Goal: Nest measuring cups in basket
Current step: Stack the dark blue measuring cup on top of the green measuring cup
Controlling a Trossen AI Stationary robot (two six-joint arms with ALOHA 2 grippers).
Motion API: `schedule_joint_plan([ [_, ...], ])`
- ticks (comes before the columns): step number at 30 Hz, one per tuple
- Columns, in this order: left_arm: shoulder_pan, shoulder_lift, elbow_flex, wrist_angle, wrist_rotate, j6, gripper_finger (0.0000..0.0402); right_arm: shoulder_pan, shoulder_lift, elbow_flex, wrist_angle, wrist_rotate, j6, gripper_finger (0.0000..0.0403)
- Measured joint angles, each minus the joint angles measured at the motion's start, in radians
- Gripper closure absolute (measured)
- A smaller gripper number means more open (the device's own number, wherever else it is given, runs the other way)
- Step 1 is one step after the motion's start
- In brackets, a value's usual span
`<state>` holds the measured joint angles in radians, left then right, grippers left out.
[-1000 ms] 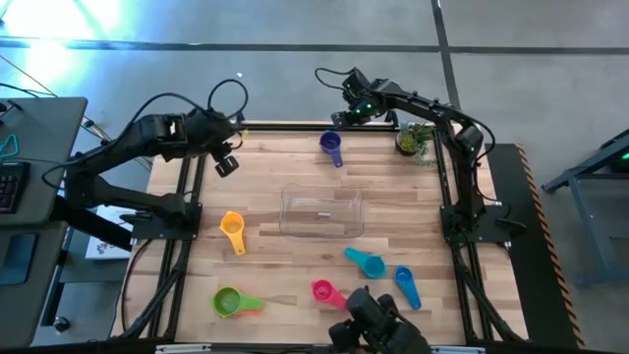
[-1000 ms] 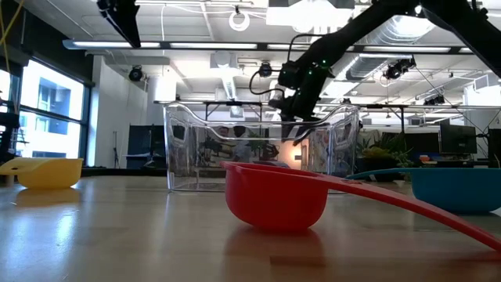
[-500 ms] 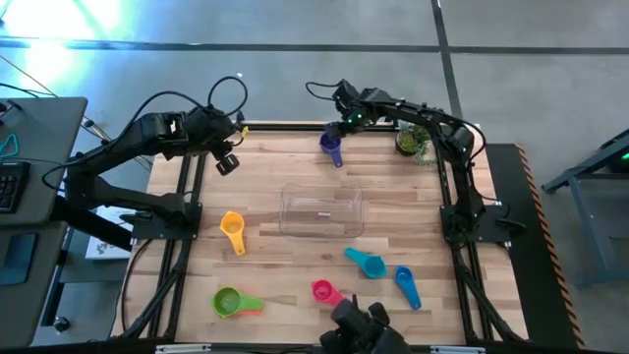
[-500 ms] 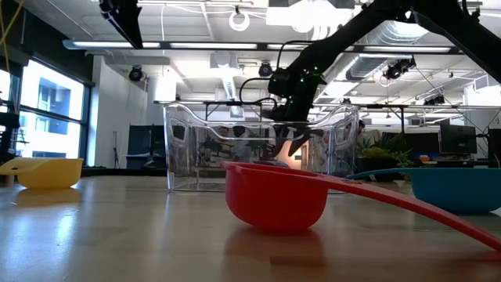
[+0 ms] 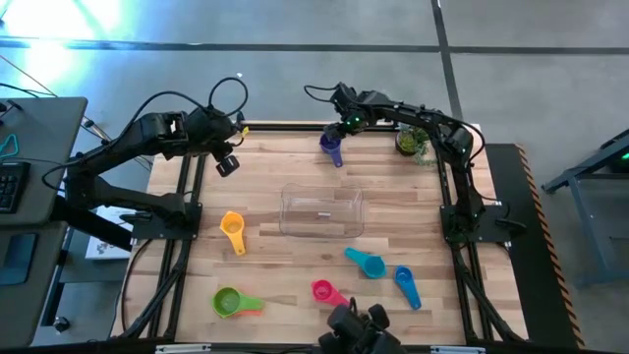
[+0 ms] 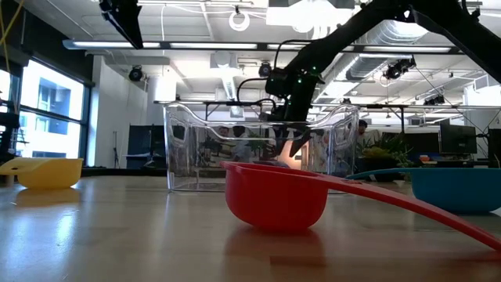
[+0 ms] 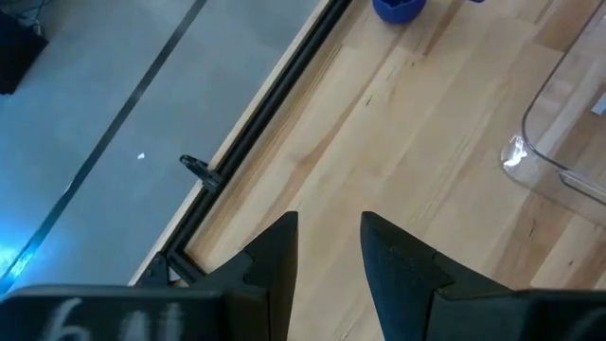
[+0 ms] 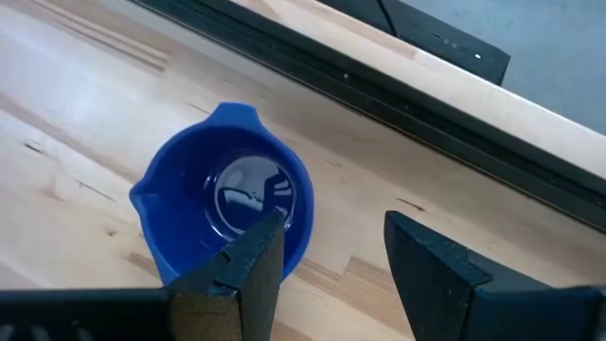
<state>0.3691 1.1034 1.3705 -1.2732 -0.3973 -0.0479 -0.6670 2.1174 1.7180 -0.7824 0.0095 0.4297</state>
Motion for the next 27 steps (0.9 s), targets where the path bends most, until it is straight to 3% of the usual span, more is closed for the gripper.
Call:
schedule_joint_plan([
  [20, 0.000, 0.000, 0.000, -0.001, 0.001, 0.009, 0.0293, 0.020, 0.065, 0.000, 0.006, 0.004, -0.010, 0.0228],
  [27, 0.000, 0.000, 0.000, 0.000, 0.001, 0.016, 0.0293, 0.020, 0.065, 0.000, 0.009, -0.004, -0.011, 0.0283],
])
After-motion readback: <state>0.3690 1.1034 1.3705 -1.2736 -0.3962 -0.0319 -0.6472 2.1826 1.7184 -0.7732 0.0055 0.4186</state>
